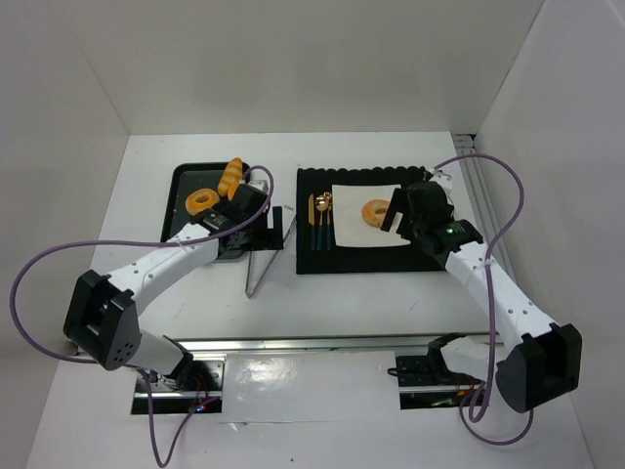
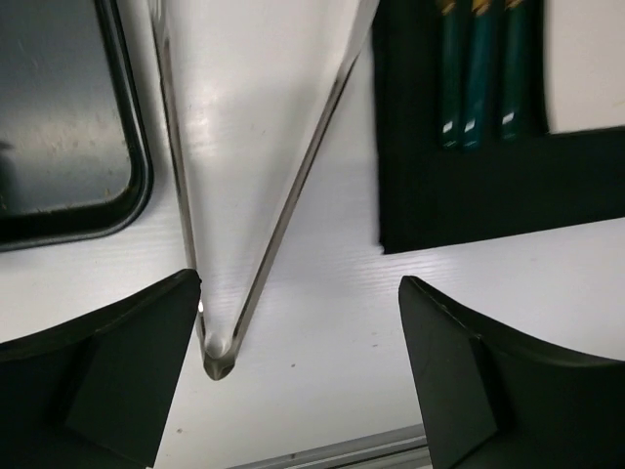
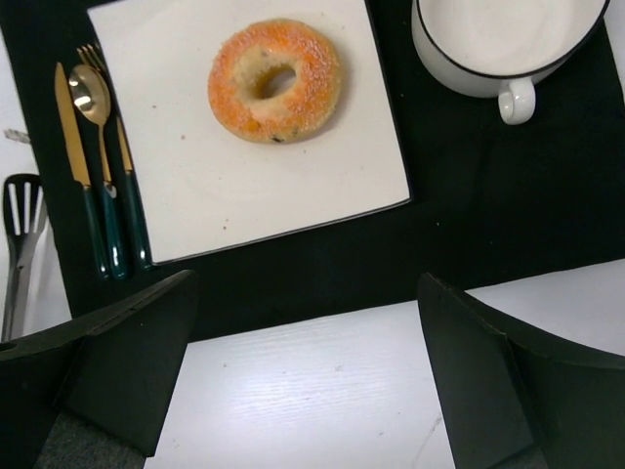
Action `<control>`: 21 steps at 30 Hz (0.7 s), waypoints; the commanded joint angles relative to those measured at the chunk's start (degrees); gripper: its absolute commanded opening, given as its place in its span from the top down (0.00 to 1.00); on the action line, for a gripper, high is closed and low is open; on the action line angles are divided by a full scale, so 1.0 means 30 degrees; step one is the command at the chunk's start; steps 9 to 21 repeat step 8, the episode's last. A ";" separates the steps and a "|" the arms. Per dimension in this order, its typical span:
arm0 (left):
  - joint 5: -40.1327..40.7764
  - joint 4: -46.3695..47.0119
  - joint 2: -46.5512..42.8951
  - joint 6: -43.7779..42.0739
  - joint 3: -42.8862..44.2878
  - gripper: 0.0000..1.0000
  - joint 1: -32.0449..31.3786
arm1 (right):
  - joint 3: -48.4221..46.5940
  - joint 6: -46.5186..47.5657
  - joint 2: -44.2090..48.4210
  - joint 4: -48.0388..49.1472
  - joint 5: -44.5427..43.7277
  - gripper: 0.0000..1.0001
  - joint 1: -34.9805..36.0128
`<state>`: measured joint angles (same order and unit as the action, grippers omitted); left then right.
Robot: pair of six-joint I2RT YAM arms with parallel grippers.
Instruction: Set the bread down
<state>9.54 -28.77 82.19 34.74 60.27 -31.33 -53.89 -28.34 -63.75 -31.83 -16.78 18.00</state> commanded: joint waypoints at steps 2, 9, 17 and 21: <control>-0.0045 -0.0836 -0.1876 -0.0446 0.2466 0.04 -0.0015 | -0.0668 -0.0427 -0.0664 0.0826 0.0084 0.00 -0.0111; -0.1186 -0.1014 -0.2876 -0.0829 0.3345 0.04 -0.0015 | -0.0641 -0.1010 -0.1105 0.0651 -0.0353 0.00 -0.0111; -0.1186 -0.1014 -0.2876 -0.0829 0.3345 0.04 -0.0015 | -0.0641 -0.1010 -0.1105 0.0651 -0.0353 0.00 -0.0111; -0.1186 -0.1014 -0.2876 -0.0829 0.3345 0.04 -0.0015 | -0.0641 -0.1010 -0.1105 0.0651 -0.0353 0.00 -0.0111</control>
